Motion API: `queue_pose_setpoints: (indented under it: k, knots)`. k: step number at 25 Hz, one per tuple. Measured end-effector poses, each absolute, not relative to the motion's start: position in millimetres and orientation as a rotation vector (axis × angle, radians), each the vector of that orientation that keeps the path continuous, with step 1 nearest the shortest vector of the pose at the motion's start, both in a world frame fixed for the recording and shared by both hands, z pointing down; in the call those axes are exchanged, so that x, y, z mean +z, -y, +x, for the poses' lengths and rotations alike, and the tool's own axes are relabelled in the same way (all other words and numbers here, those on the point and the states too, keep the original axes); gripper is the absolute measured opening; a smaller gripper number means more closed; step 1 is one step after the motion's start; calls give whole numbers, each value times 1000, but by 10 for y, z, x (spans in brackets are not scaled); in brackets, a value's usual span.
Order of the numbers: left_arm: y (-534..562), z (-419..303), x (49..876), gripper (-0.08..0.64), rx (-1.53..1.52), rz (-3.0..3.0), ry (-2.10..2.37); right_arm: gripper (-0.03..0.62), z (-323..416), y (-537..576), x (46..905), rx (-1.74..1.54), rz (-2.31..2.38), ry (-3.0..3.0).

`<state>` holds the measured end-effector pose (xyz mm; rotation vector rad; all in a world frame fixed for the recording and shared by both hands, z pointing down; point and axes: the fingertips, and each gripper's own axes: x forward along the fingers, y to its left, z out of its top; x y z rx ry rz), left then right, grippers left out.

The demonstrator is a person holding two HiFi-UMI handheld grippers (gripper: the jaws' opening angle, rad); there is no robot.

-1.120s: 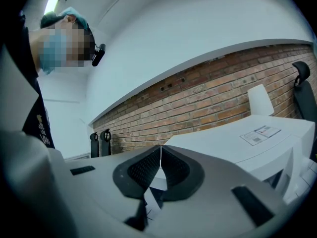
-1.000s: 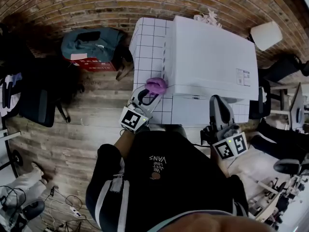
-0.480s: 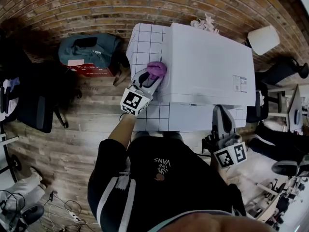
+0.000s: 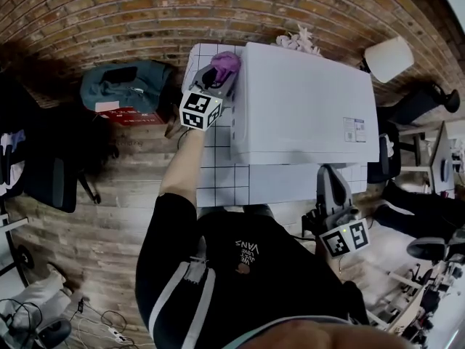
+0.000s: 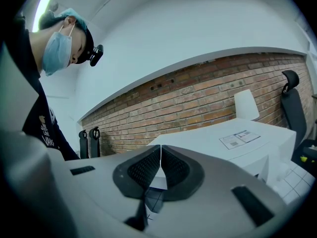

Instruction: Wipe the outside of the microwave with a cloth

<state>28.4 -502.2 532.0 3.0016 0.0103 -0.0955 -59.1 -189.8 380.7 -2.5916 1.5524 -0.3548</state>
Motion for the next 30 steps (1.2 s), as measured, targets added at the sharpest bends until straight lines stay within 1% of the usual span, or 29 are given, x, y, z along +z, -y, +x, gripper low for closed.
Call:
queue_pose_setpoints:
  k: [5, 9, 12, 16, 21, 25, 30]
  knots:
    - [5104, 361, 5345, 140, -71, 2993, -1, 4, -577, 1933, 3793, -354, -2590, -1566]
    - [5087, 206, 5326, 140, -87, 2983, 7, 5, -589, 1984, 3782, -347, -2574, -1597]
    - [4951, -97, 5317, 140, -79, 3007, -45, 3, -618, 2069, 3774, -337, -2552, -1632]
    - [4676, -678, 5394, 140, -39, 3038, -53, 3, -692, 2222, 3773, -332, -2498, -1706]
    - [4162, -1288, 5562, 140, -6, 2996, -55, 3, -820, 2367, 3802, -337, -2439, -1783]
    - [3747, -1565, 5632, 140, -3, 2944, -74, 3, -924, 2456, 3804, -345, -2406, -1833]
    - [3410, -1713, 5785, 140, 35, 2879, -117, 3, -988, 2486, 3812, -348, -2387, -1858]
